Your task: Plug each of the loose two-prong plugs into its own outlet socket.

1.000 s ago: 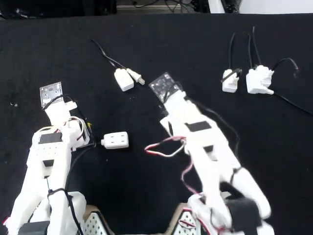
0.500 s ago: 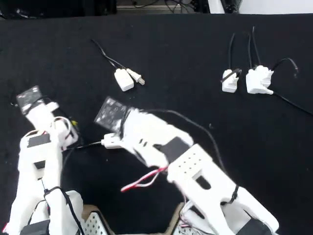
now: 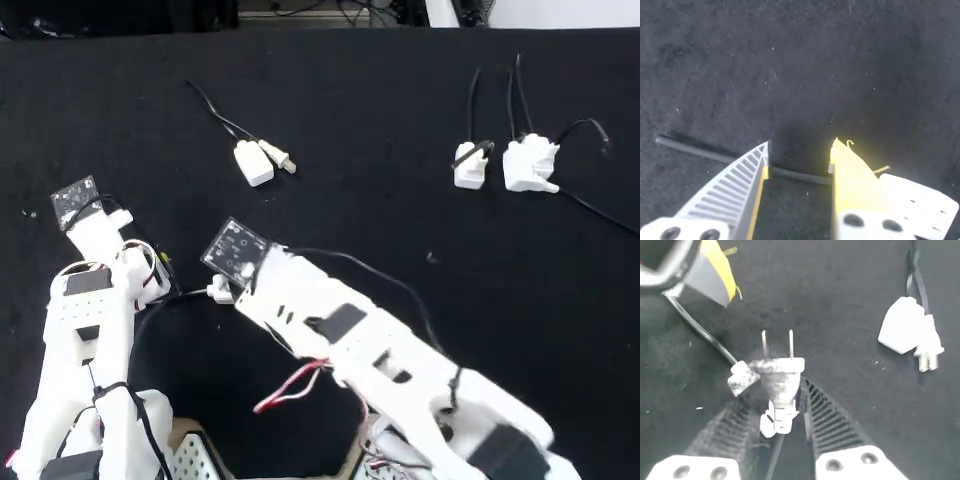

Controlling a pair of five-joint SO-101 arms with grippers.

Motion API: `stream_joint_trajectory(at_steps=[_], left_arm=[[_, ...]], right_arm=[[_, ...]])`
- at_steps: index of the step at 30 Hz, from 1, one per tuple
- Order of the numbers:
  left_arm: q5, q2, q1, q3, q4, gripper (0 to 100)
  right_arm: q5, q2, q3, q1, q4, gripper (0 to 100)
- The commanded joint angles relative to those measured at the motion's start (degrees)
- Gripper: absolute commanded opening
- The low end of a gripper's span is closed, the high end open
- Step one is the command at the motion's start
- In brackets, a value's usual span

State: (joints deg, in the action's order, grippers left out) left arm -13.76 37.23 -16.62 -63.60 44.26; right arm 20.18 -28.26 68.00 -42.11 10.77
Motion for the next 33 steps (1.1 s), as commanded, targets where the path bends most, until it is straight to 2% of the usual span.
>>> stream_joint_trajectory(at_steps=[1, 7, 14, 18, 25, 33], left_arm=[[0.79, 1.76, 0.84, 3.82, 0.35, 21], [0.79, 9.05, 1.8, 1.27, 1.41, 21], [2.37, 28.13, 4.26, -7.43, 1.49, 21], [3.6, 35.6, 6.37, -11.21, 1.58, 21], [3.69, 38.68, 9.45, -12.7, 1.93, 21], [6.15, 39.03, 12.88, -12.7, 2.11, 21]], right_arm=[[-0.62, 6.11, -6.9, 0.79, -1.67, 1.0], [-0.62, 15.34, -12.26, 0.62, -1.67, 1.0], [-0.88, 15.69, -12.62, 0.62, -1.49, 1.0], [-4.31, 15.25, -12.7, 0.53, -1.41, 1.0], [-4.57, 8.48, -9.1, -0.09, -1.58, 1.1], [-4.22, 7.25, -8.13, -0.7, -1.58, 1.1]])
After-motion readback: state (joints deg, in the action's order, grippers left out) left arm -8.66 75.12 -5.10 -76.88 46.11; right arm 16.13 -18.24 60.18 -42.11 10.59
